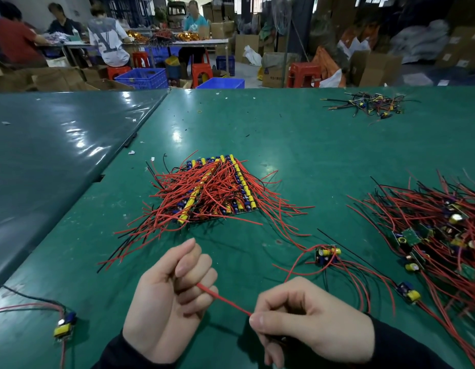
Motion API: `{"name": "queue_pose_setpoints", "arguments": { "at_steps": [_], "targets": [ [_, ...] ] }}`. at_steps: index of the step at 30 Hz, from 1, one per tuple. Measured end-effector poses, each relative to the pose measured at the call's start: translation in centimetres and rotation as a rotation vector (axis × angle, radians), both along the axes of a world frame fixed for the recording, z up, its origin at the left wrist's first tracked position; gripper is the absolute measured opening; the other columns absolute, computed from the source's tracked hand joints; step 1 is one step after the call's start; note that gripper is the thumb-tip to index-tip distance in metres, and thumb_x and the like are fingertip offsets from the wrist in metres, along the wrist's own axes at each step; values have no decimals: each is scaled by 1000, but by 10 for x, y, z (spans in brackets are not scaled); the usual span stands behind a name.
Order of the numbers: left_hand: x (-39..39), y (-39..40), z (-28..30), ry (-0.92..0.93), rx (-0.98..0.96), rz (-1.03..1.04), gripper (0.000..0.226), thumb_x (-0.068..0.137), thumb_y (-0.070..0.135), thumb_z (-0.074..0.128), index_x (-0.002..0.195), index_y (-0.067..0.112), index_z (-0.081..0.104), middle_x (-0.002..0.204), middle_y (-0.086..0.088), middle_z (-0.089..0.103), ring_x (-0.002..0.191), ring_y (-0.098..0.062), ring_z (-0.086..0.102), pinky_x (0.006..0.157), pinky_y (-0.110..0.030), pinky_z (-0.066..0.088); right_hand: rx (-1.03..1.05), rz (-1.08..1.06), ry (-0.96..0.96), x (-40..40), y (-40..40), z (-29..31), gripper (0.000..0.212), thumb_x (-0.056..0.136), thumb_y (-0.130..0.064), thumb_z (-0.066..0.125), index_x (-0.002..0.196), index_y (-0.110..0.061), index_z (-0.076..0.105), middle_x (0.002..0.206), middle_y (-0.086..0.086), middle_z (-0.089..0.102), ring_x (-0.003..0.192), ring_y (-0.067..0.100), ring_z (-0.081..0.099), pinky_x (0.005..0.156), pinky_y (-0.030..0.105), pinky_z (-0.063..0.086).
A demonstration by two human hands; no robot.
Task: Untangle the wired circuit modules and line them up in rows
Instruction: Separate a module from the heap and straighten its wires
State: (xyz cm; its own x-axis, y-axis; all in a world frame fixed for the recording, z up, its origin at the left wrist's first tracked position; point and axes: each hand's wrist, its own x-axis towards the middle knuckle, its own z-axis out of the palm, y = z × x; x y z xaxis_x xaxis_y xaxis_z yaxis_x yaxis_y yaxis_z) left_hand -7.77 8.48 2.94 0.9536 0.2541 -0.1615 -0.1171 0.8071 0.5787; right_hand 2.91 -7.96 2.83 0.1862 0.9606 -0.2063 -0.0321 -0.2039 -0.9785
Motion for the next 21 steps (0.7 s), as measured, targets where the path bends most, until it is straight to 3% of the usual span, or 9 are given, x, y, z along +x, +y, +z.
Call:
{"name": "queue_pose_setpoints", "arguments": {
  "at_steps": [5,9,12,15,17,21],
  "targets": [
    [3,-1,0,18,-13,41,51,46,17,90,49,16,40,45,6,23,42,-9,9,30,-19,18,-13,8,-24,0,0,0,26,95,-15,53,70,-16,59,57,-3,60,56,12,56,61,22,44],
    [3,-1,0,32,9,14,46,56,19,87,49,16,41,43,5,25,40,-8,12,28,-18,23,-29,30,-23,0,0,-1,26,95,-16,54,70,-17,60,59,-3,61,54,6,55,59,17,42],
    [7,0,-4,90,56,148,31,78,27,70,58,12,50,49,3,31,41,-7,23,31,-17,31,-26,11,-29,1,1,0,27,96,-19,53,69,-18,59,58,-1,61,53,7,54,55,18,42],
    [10,0,-9,125,152,288,26,80,26,53,62,9,62,54,-1,43,40,-6,33,37,-14,36,-43,-44,-47,2,1,2,27,93,-25,54,66,-20,59,56,0,61,51,16,51,48,21,39],
    [10,-2,-13,101,323,375,27,80,24,52,62,9,67,55,-6,51,40,-6,36,39,-15,38,-84,-95,-87,4,1,0,31,94,-24,56,64,-20,60,53,0,62,49,19,48,42,21,35],
    [11,-12,-22,48,878,535,26,89,20,53,75,6,69,64,-15,64,45,-13,47,43,-22,41,-227,-175,-114,5,1,0,35,89,-21,56,56,-16,60,43,-1,59,32,9,40,33,16,28]
  ]
}}
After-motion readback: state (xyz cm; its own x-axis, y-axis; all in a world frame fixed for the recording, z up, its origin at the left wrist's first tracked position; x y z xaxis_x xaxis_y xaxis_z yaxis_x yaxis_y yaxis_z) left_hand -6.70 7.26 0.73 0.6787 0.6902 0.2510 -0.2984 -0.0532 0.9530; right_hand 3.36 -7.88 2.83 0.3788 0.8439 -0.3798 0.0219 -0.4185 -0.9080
